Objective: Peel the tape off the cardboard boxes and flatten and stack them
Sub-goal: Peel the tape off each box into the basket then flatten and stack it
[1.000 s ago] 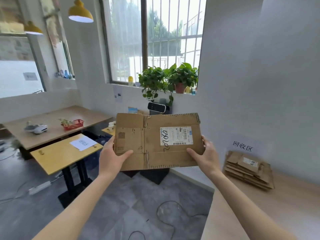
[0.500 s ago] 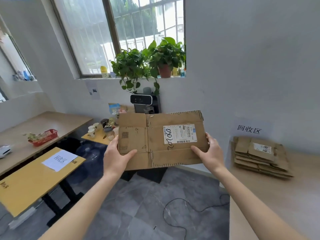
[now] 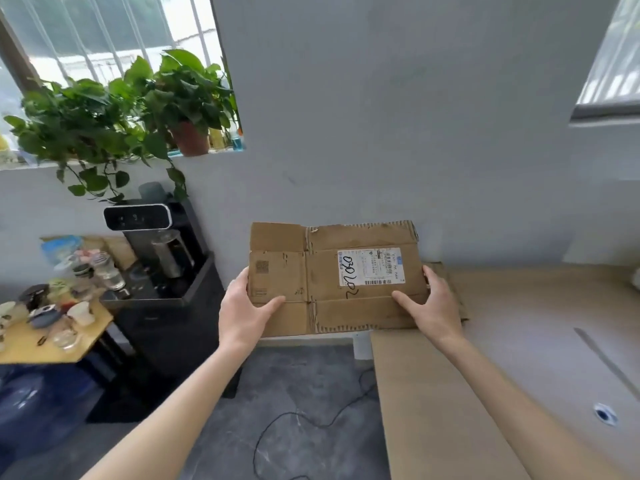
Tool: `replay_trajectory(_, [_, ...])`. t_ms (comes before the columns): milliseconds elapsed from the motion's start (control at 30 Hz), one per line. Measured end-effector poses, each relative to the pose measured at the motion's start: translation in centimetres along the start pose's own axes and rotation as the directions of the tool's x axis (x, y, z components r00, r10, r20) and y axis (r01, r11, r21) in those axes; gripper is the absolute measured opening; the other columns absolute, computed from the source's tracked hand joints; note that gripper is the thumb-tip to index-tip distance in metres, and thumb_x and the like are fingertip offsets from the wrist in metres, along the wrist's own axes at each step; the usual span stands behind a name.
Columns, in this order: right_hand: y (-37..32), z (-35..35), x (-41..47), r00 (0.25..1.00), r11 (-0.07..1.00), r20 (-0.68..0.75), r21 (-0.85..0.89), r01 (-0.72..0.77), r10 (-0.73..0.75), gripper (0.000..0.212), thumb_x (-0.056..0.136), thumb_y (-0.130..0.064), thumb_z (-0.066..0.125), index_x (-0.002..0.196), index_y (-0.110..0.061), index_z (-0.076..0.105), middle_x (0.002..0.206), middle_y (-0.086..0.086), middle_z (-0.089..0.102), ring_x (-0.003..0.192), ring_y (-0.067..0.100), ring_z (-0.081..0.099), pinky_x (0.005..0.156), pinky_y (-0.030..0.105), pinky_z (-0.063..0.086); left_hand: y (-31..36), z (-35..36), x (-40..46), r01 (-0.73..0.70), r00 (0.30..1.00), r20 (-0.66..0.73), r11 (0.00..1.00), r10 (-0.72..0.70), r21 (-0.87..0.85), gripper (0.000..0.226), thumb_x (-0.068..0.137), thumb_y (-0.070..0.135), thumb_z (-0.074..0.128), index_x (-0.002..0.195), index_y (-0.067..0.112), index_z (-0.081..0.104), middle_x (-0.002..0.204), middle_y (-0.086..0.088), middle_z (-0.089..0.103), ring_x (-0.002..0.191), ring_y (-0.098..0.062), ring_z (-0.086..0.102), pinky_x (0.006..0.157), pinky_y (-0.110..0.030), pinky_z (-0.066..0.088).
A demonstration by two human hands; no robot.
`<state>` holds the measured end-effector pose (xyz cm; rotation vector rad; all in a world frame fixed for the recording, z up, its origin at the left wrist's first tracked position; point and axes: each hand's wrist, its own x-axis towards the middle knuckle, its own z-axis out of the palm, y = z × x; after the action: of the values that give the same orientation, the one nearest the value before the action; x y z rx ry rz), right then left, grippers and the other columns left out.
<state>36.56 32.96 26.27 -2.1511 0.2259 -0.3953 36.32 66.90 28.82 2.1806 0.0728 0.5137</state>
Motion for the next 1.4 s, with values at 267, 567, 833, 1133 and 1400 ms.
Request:
replay_trajectory(267, [5.0,-4.0,5.2,0.974,0.986,-0.168,-0.033,-0.163,0.155,0.091,0.082,-0.041,0.082,0.155,-0.014,0.036,0.148,0.006,0.048,0.136,0.022,0.046,0.114,0.043,0.040,1.9,11.3,7.8,-0.057,0.974,0.214,0.992,0.080,-0.110,0.088,0.077,0.044,0.087,0.151,0.026,0.043,0.135,0.008,0.059,0.121,-0.013,0.056,0.105,-0.039,0.050])
replay_trajectory(567, [7.2,-5.5,12.5,0.930,0.956,-0.275,-0.091,-0.279,0.245,0.086,0.083,-0.039,0.082,0.153,-0.015,0.039,0.144,0.006,0.050,0.131,0.022,0.051,0.111,0.043,0.043,2.8,21.5,16.6,-0.086,0.918,0.365,0.976,0.156,-0.201,0.080,0.080,0.043,0.085,0.148,0.028,0.046,0.128,0.011,0.060,0.115,-0.013,0.057,0.101,-0.042,0.052])
replay_trajectory(833, [13.4,-5.4,21.1,0.923,0.921,-0.253,-0.189,-0.342,0.291,0.084,0.083,-0.040,0.081,0.153,-0.020,0.040,0.140,0.001,0.053,0.123,0.017,0.050,0.104,0.042,0.046,0.6,31.9,20.8,0.018,0.851,0.514,0.972,0.109,-0.236,0.055,0.084,0.038,0.082,0.126,0.048,0.049,0.112,0.027,0.061,0.102,0.002,0.059,0.083,-0.028,0.055])
replay_trajectory(1133, [27.4,0.3,32.9,0.900,0.867,-0.076,-0.242,-0.435,0.430,0.084,0.083,-0.036,0.082,0.154,-0.019,0.039,0.142,0.002,0.057,0.128,0.022,0.053,0.106,0.043,0.047,-6.3,46.8,23.8,0.128,0.797,0.601,0.989,-0.060,-0.071,0.050,0.084,0.032,0.081,0.111,0.054,0.045,0.099,0.034,0.054,0.091,0.010,0.055,0.068,-0.015,0.043])
replay_trajectory(1400, [37.8,6.7,36.5,0.820,0.784,0.058,-0.341,-0.520,0.569,0.089,0.085,-0.040,0.079,0.158,-0.018,0.032,0.150,0.005,0.045,0.135,0.023,0.047,0.111,0.039,0.042,-13.0,54.3,22.2,0.184,0.723,0.642,0.967,-0.253,0.174,0.068,0.088,0.033,0.079,0.146,0.034,0.044,0.130,0.004,0.053,0.116,-0.019,0.057,0.099,-0.043,0.052])
